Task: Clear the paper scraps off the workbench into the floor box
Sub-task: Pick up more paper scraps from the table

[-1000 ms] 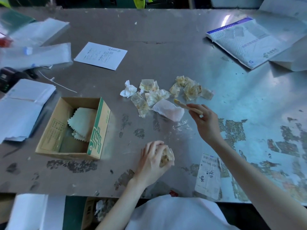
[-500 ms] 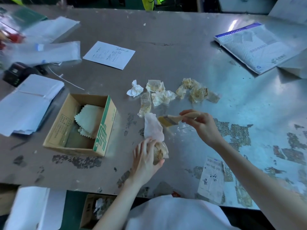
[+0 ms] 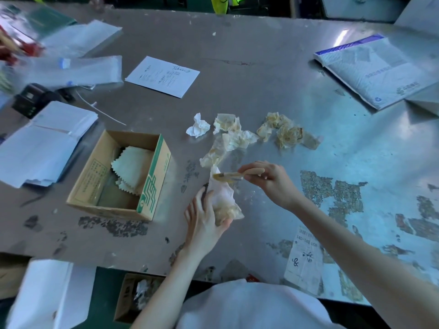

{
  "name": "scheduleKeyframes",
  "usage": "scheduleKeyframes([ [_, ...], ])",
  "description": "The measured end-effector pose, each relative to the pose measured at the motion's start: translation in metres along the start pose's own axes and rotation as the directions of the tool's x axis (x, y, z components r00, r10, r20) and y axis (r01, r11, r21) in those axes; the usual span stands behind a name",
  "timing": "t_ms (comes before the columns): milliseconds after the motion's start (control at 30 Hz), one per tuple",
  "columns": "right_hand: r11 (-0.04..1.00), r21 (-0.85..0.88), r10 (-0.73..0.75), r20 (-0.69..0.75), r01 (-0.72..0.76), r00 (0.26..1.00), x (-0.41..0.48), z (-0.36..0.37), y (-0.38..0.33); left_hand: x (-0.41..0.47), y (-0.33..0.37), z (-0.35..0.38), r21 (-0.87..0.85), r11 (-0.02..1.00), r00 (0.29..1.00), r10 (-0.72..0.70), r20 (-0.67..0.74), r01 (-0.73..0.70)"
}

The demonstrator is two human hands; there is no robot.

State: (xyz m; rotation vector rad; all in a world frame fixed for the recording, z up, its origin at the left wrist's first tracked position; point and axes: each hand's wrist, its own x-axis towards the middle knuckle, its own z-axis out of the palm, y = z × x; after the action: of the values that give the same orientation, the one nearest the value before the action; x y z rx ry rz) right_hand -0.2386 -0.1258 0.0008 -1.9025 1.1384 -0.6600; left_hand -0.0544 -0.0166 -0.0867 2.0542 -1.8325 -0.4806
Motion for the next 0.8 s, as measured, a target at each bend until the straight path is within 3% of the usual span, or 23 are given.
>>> scheduleKeyframes([
  [133,0.994,0.094,0.053,0.020,-0.054,0.998,-0.008,-0.004,-0.003,0.000,0.000,0.000,-0.031,1.000,1.000,-0.006,-0.013,0.005],
  [267,0.990,0.131,0.078,-0.218,-0.050,0.973,0.002,-0.015,-0.003,-0.001,0.001,0.000,-0.026,0.999,0.999,0.035,-0.006,-0.035],
  [400,0.999,-0.035,-0.009,-0.379,-0.005,0.925,0.043,-0.036,-0.003,-0.003,0.001,0.003,-0.008,1.000,1.000,0.030,0.002,-0.030],
  [600,0.945,-0.293,0.066,-0.252,-0.141,0.966,0.097,-0.046,0.019,-0.004,0.001,0.003,0.008,1.000,1.000,0.023,-0.016,-0.023],
  [800,0.947,-0.319,-0.048,-0.061,0.026,0.997,0.078,-0.034,0.016,-0.003,0.000,0.000,0.003,1.000,1.000,0.010,-0.014,-0.010],
])
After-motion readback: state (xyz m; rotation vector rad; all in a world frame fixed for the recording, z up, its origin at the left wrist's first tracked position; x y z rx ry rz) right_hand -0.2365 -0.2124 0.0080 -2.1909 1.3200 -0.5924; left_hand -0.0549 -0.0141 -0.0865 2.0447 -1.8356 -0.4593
